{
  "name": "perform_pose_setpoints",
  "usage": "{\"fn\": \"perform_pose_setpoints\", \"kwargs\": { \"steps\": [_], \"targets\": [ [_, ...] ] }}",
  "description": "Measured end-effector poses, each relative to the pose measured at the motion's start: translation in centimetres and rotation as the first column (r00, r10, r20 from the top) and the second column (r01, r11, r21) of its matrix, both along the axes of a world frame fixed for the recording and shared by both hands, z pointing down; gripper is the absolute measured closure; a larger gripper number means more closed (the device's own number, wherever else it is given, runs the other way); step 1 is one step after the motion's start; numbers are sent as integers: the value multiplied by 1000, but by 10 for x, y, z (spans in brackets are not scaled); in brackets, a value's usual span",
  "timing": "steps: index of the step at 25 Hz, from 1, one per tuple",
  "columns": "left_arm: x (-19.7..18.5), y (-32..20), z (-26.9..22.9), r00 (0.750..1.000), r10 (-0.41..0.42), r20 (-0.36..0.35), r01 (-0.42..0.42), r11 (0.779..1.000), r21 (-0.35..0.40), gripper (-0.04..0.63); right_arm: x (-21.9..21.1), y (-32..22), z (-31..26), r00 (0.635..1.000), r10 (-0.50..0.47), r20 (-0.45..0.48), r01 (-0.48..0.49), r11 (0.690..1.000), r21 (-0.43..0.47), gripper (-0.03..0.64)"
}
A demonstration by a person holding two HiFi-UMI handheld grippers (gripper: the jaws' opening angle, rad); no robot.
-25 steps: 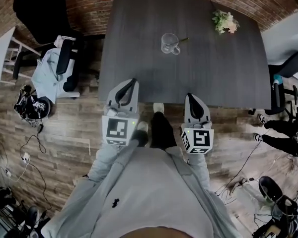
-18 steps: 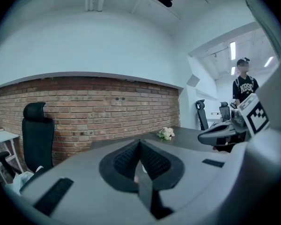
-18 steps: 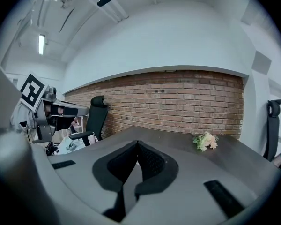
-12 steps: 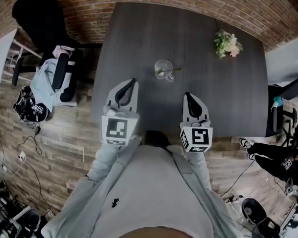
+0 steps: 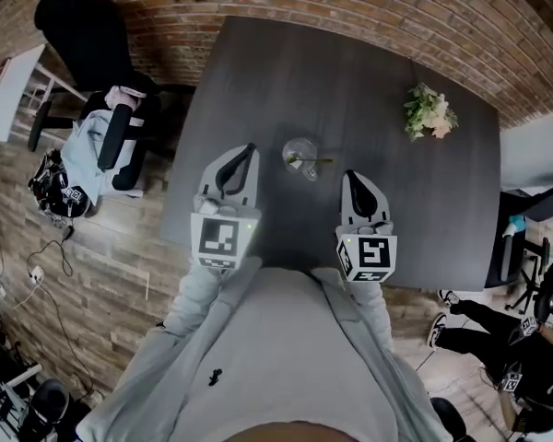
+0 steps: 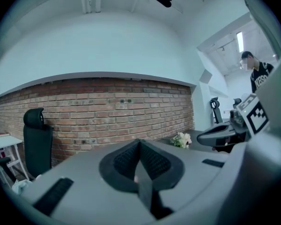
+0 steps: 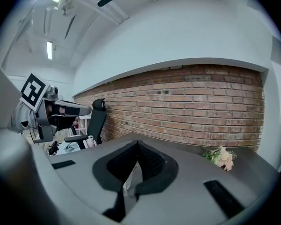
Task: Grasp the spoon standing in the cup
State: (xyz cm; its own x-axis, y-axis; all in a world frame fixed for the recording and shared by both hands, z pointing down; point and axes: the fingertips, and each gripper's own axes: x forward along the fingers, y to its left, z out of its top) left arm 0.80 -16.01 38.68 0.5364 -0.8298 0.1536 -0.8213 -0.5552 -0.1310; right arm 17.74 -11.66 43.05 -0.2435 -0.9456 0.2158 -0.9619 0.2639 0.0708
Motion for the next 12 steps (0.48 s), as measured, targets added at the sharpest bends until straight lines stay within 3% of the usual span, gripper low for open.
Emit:
{"fn": "perform_pose_setpoints", "kwargs": {
  "steps": [12],
  "targets": [
    [-11, -20, -1, 1000, -18, -12, 18, 1000, -26, 577, -3, -15, -5, 1000, 4, 6, -4, 1000, -8, 600]
  ]
}}
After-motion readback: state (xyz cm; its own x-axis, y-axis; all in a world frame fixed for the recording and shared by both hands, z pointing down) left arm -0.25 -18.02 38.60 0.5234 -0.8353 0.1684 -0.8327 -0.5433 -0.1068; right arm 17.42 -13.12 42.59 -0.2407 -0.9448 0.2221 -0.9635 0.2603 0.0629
